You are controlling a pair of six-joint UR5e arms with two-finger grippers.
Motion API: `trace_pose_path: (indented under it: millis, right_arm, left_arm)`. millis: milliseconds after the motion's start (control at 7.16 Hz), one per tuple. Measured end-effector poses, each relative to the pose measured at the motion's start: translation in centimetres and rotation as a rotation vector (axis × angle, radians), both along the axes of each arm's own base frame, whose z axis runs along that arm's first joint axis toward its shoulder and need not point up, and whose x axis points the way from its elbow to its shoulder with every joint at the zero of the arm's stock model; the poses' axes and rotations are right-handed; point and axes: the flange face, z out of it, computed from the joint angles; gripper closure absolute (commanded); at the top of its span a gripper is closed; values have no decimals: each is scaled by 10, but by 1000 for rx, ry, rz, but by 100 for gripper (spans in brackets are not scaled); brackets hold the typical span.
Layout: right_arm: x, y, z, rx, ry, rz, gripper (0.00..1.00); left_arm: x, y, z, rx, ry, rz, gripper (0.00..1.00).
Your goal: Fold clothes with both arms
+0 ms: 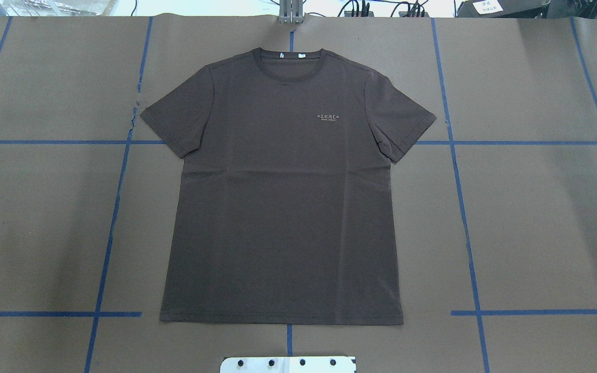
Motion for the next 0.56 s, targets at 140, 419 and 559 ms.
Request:
trace_pose_path:
  millis: [140,419,559]
  right_arm:
    - [0,0,0,0,0,0,0]
    - [-1,-3,-10,21,-1,-1,0]
    - [-2,-10,-25,52,-3,-3,0]
  left_arm:
    - [0,0,0,8,0,0,0]
    - [0,-1,-7,60,-1,0,0]
    - [0,-2,-12,115,-1,-1,0]
